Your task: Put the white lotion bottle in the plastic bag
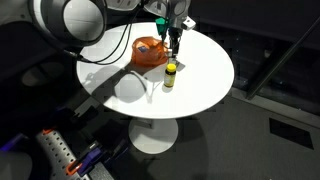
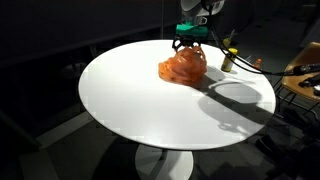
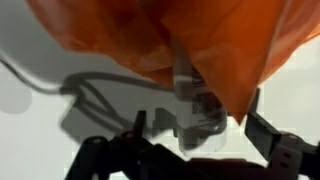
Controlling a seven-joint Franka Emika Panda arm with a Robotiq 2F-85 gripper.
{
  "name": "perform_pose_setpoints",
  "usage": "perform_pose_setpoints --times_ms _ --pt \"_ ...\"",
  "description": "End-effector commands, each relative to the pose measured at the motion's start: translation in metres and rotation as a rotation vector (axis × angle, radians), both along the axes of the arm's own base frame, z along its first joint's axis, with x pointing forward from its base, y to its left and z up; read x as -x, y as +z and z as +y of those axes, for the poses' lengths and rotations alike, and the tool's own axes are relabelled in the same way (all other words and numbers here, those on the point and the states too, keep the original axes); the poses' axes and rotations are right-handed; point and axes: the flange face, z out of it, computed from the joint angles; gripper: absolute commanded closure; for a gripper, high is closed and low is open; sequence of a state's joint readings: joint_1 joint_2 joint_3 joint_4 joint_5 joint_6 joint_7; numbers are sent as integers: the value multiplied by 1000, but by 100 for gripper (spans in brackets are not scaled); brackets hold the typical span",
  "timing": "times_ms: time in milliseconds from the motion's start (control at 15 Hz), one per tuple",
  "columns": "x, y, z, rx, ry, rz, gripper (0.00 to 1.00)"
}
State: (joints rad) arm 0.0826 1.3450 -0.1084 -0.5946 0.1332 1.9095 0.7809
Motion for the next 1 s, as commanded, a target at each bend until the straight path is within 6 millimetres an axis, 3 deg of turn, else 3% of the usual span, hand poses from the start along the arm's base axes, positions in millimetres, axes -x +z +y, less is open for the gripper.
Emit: perform_pose_setpoints --times_ms 0,133,533,933 --pt "-1 -3 0 27 3 -3 0" --pt "0 -6 0 30 2 1 26" --pt "-1 1 -3 37 -2 -5 73" --pt "-8 31 -3 52 -5 -46 73"
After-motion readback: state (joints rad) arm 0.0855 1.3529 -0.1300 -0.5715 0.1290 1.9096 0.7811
